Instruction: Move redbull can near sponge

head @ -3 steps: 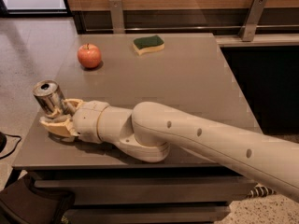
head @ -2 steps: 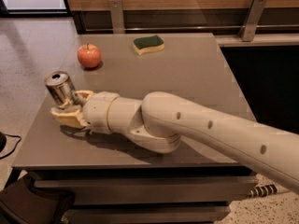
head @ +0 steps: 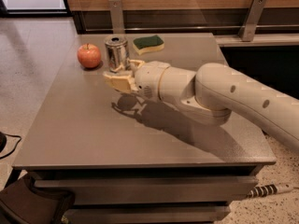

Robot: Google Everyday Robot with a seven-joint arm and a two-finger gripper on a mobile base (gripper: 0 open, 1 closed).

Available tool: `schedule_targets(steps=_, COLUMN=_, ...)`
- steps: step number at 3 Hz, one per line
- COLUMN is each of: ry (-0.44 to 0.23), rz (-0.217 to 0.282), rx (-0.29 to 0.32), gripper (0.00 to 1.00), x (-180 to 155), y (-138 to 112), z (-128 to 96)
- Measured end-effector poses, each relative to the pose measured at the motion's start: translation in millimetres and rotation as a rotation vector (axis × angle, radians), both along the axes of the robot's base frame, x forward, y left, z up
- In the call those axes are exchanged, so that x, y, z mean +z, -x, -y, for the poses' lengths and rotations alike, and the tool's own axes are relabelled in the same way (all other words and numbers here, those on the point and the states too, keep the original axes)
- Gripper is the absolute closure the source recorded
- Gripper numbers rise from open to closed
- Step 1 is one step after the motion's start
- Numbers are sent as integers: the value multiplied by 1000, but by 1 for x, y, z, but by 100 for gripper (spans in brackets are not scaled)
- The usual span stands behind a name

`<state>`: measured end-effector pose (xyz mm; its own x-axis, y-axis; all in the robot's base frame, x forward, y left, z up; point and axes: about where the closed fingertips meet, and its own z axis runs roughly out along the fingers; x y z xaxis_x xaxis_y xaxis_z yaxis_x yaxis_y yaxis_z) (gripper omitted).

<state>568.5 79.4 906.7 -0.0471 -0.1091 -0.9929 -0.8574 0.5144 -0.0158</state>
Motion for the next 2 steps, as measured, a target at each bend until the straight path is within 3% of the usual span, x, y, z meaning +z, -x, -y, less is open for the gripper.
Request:
schedule_targets(steps=1, ry=-6, rz=21, rx=-56, gripper=100, x=20, y=-29, z=46)
schedule_targets(steps=2, ry=14, rz=83, rx=-105, gripper=100, x=43, y=-62, z=94)
